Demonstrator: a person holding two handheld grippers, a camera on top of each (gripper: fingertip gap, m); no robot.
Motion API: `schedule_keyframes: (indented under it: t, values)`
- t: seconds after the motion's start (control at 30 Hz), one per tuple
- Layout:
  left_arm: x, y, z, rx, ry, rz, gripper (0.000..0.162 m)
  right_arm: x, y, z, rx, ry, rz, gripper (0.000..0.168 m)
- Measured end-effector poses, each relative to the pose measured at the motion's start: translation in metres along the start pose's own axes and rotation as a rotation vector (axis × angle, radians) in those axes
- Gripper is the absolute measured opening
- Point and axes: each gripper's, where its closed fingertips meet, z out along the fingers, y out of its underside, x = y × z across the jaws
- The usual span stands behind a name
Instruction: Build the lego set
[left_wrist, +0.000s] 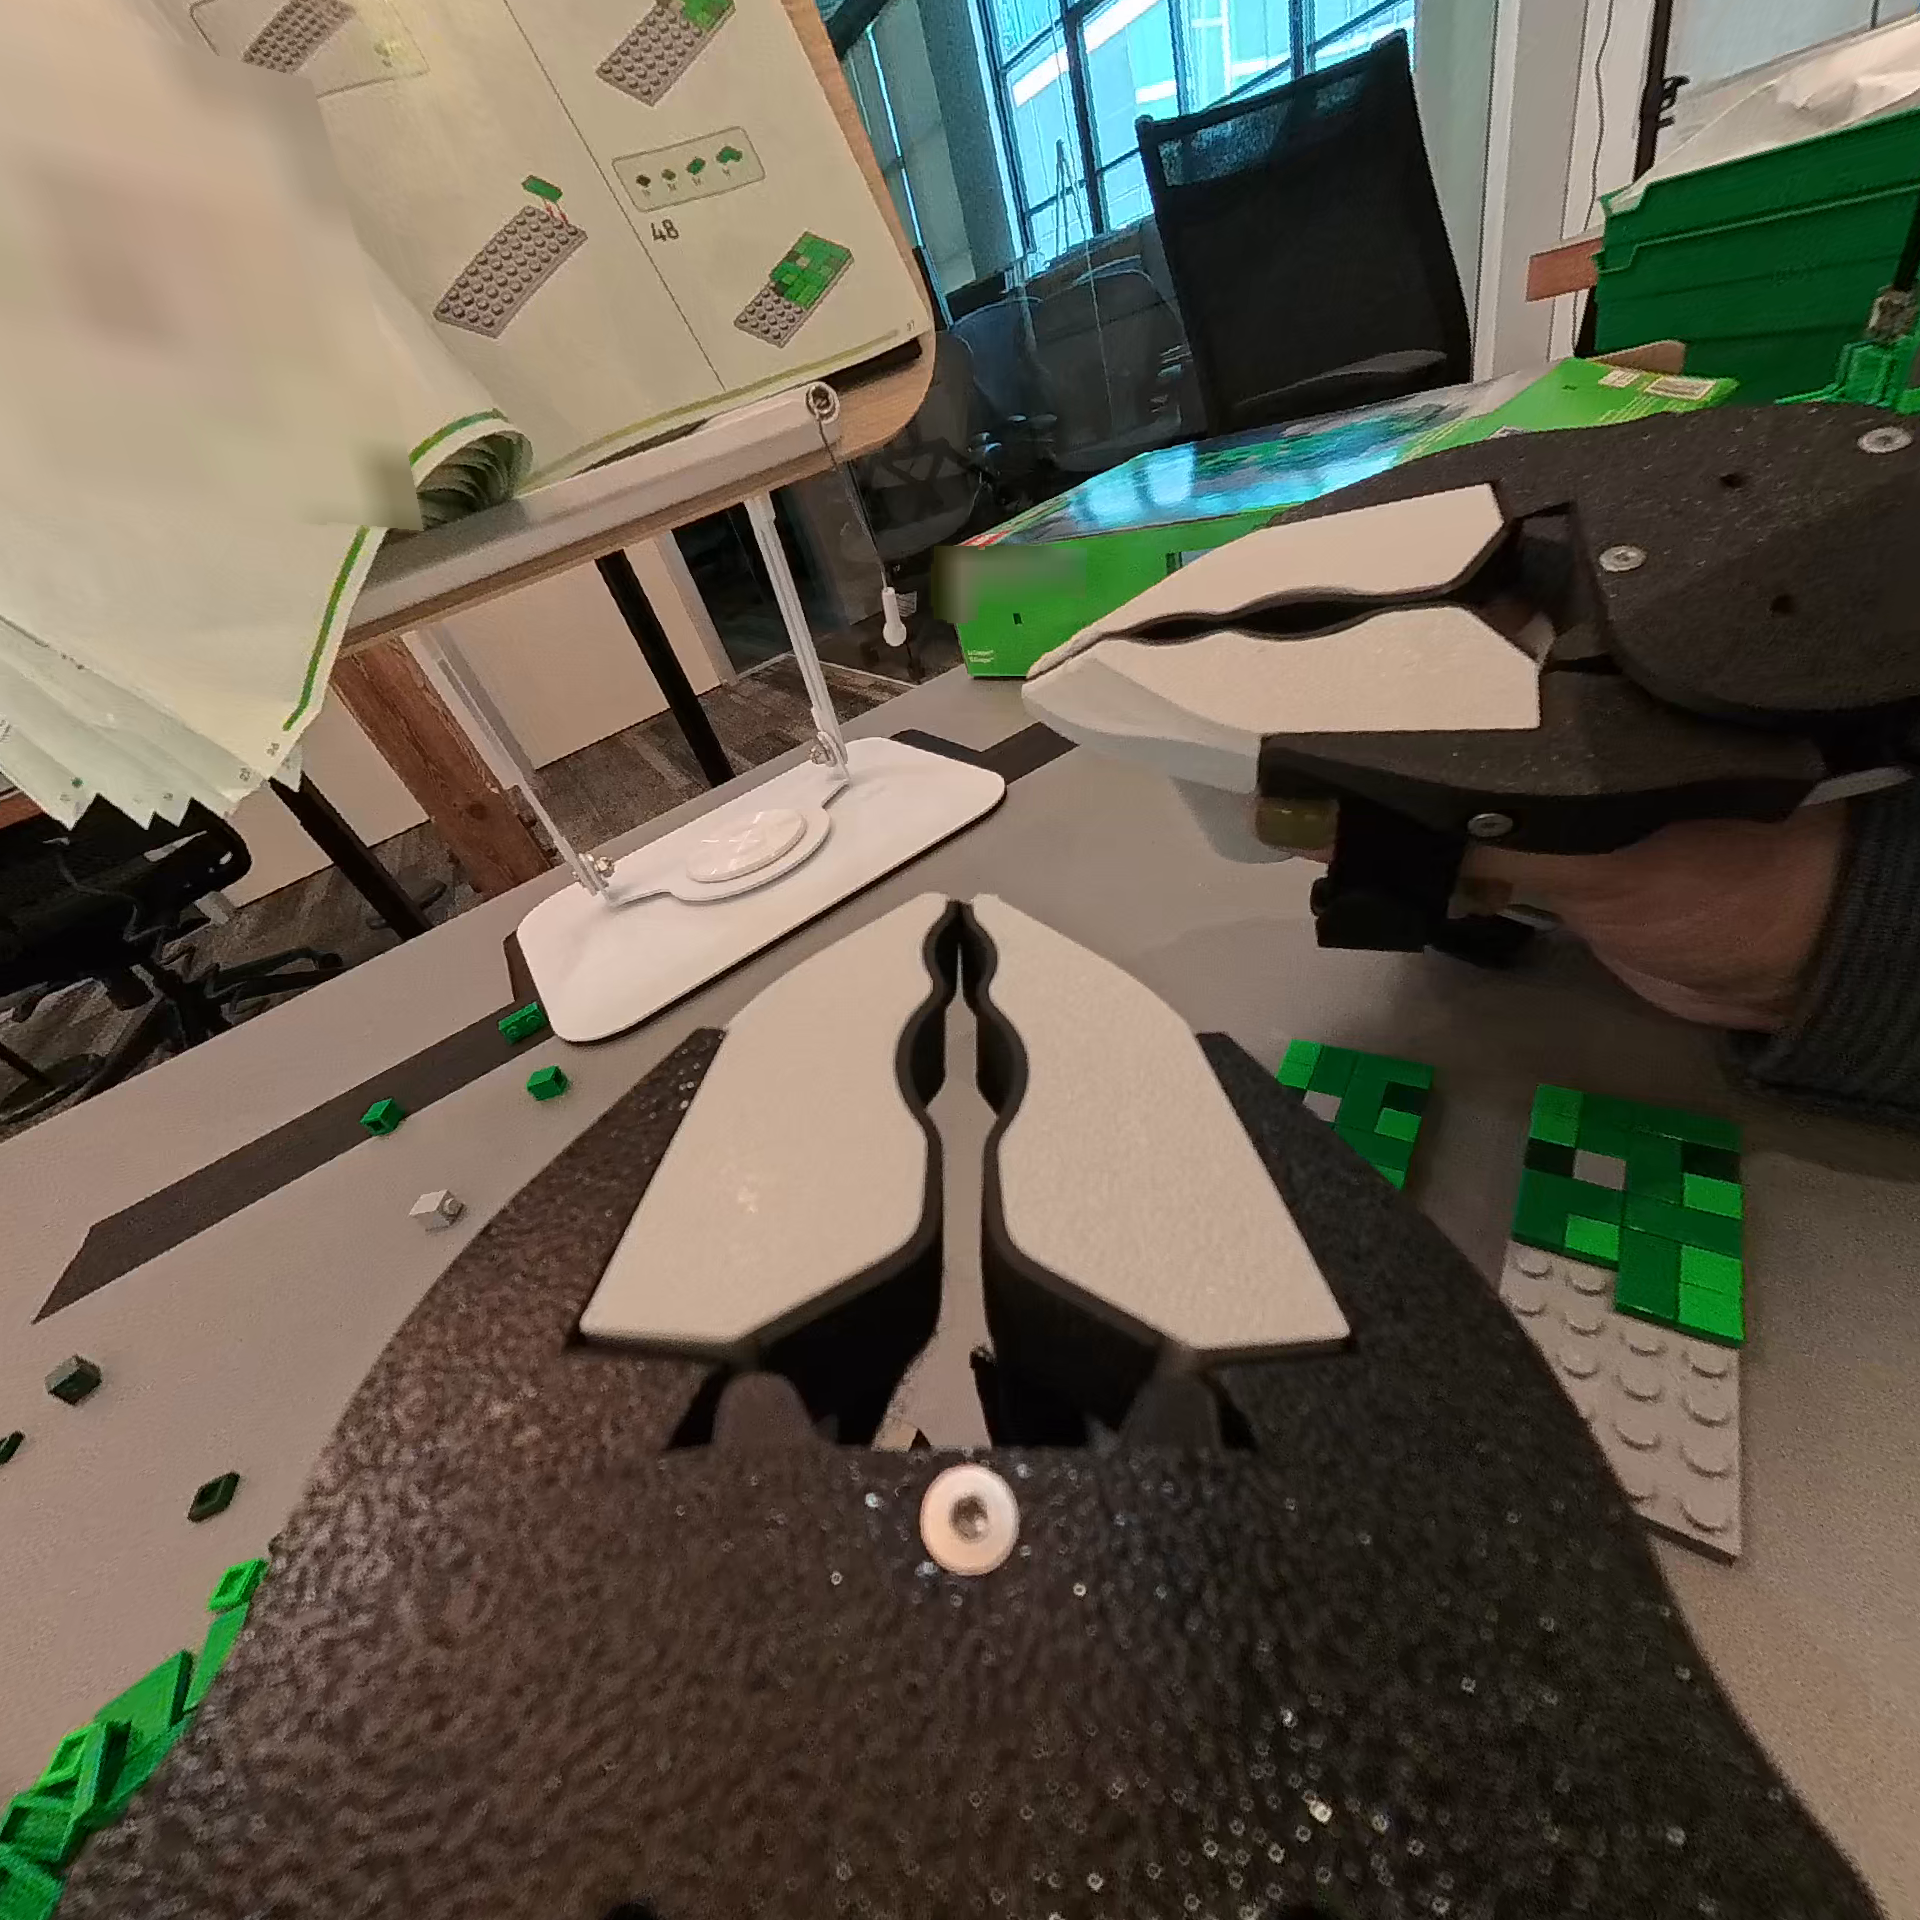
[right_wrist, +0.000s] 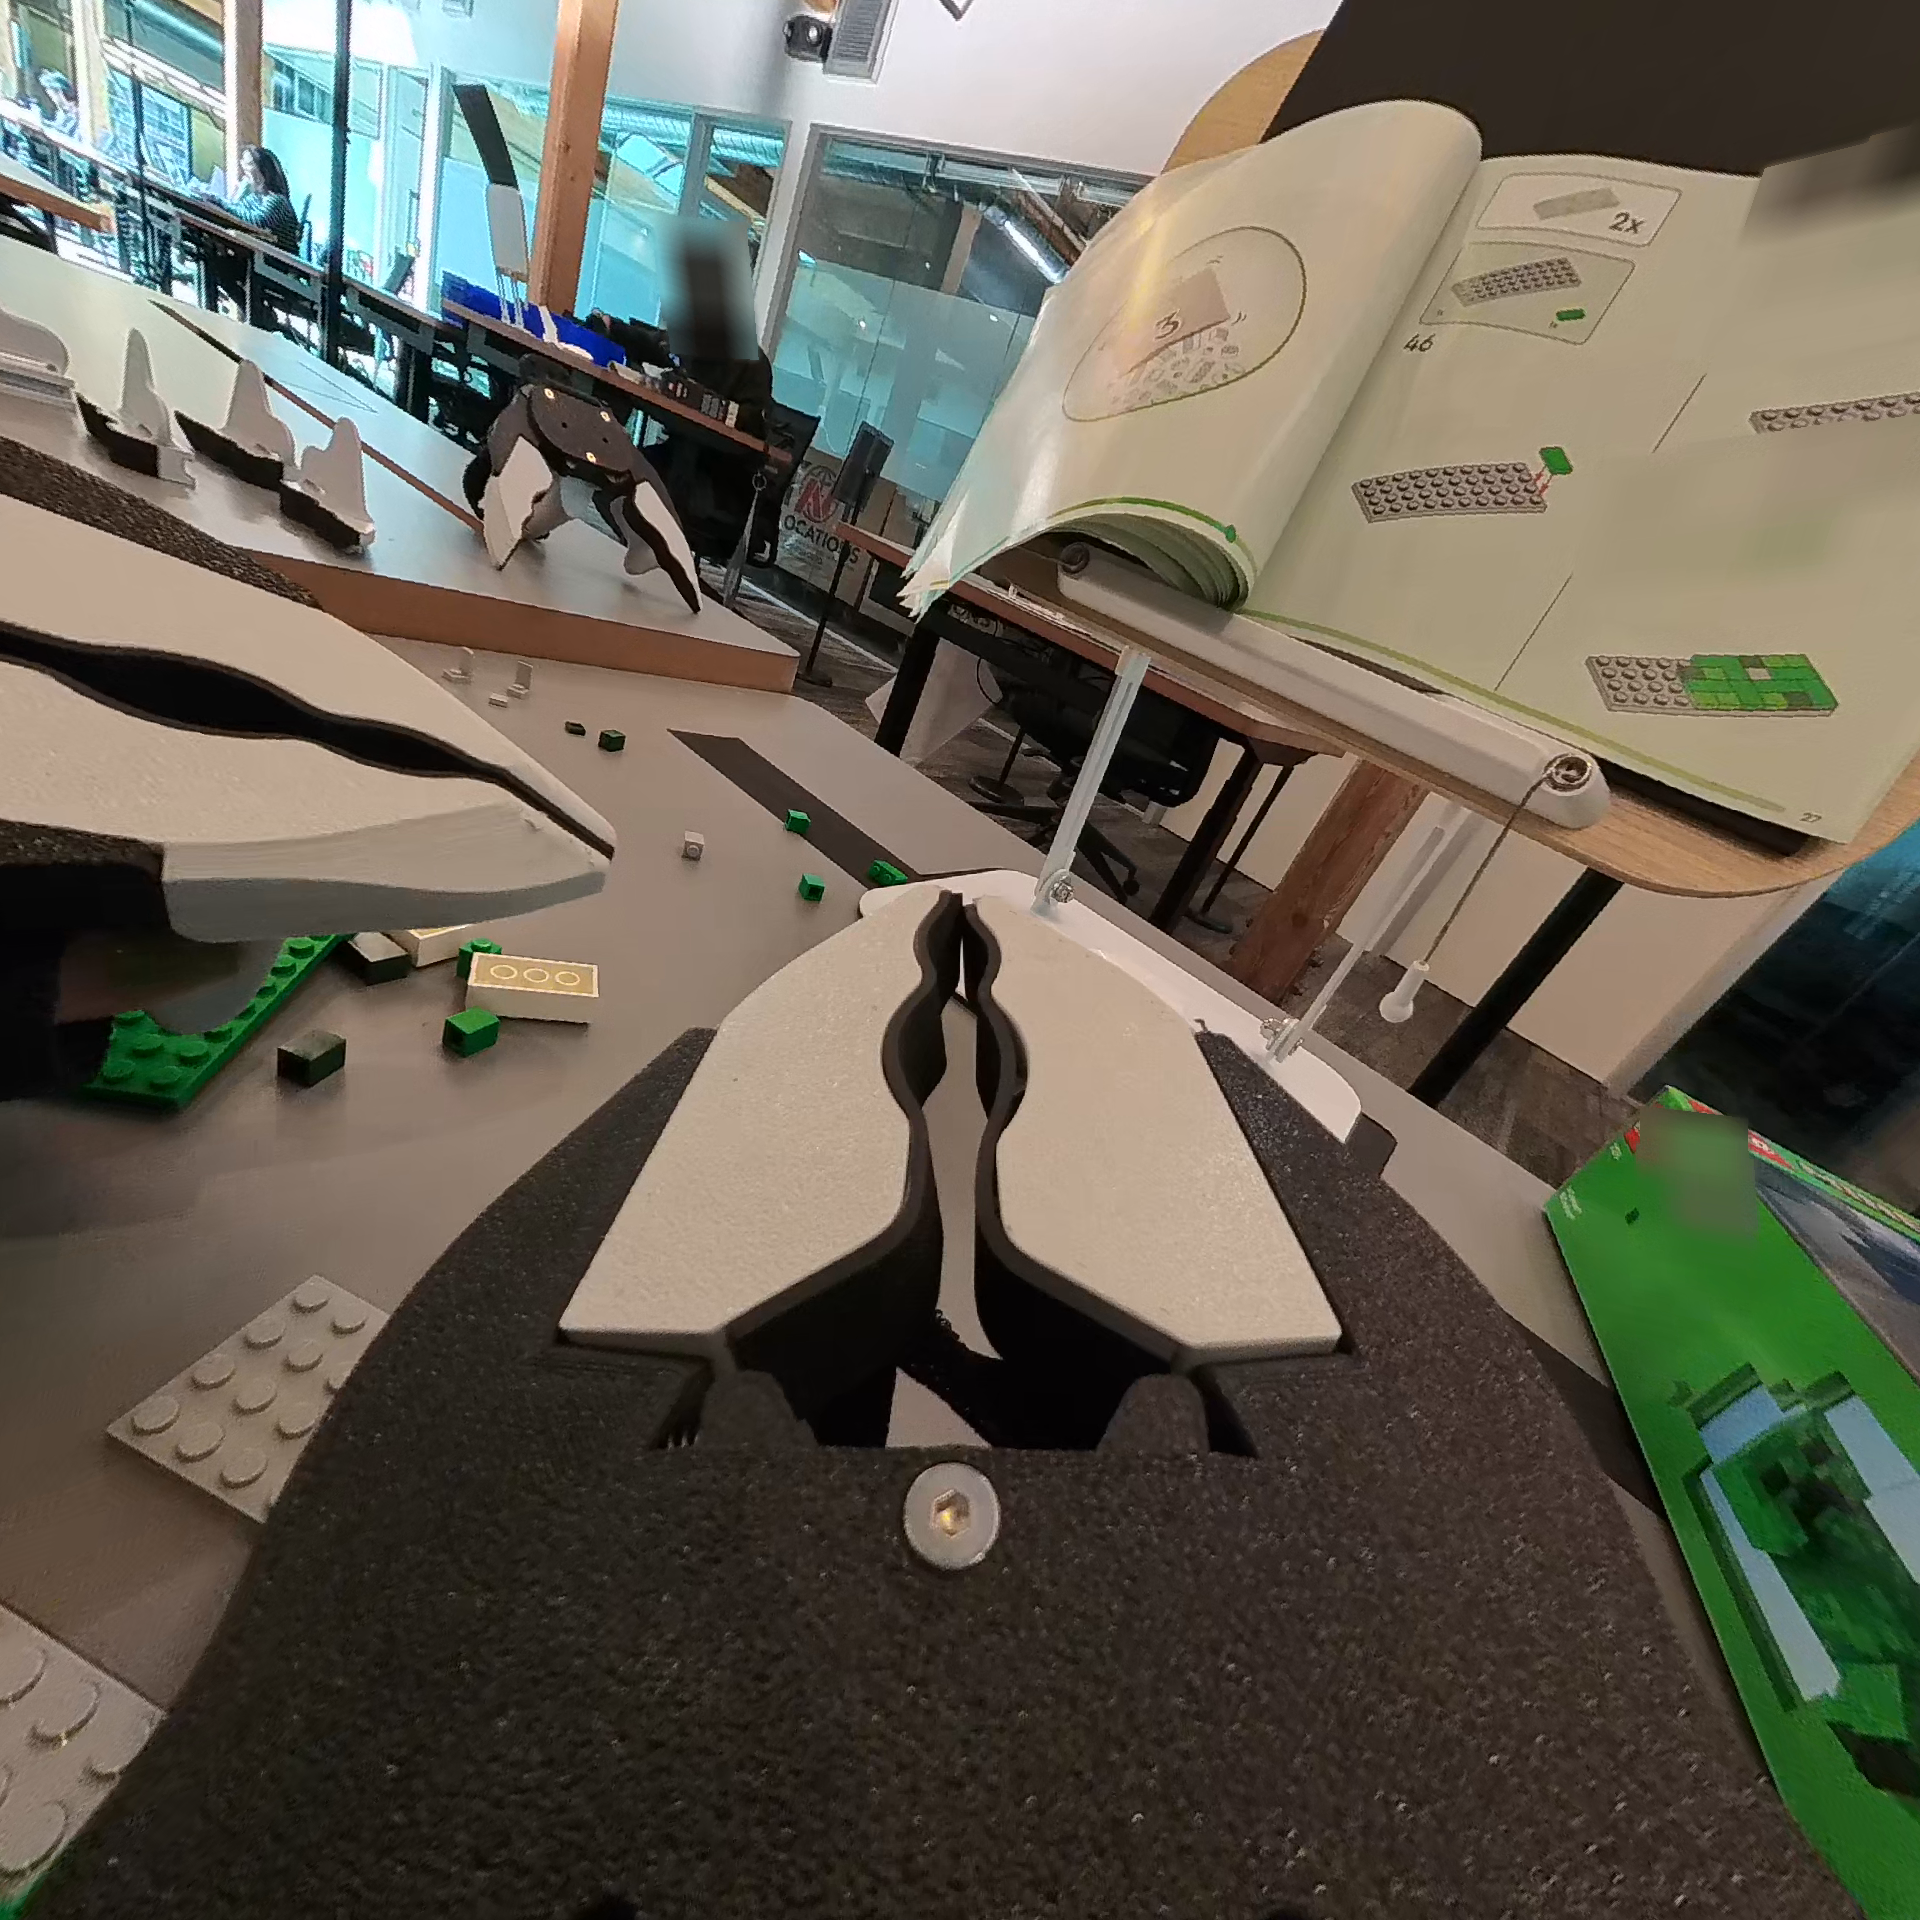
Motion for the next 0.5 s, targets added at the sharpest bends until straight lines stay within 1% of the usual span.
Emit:
schedule_keyframes:
  t: [0.5]
  values:
    - [0.0036, -0.0023, -0.0011, 0.009, 0.009, -0.003, 0.0, -0.0014, -0.0002, -0.0001, 0.0, -0.007, -0.006, 0.0]
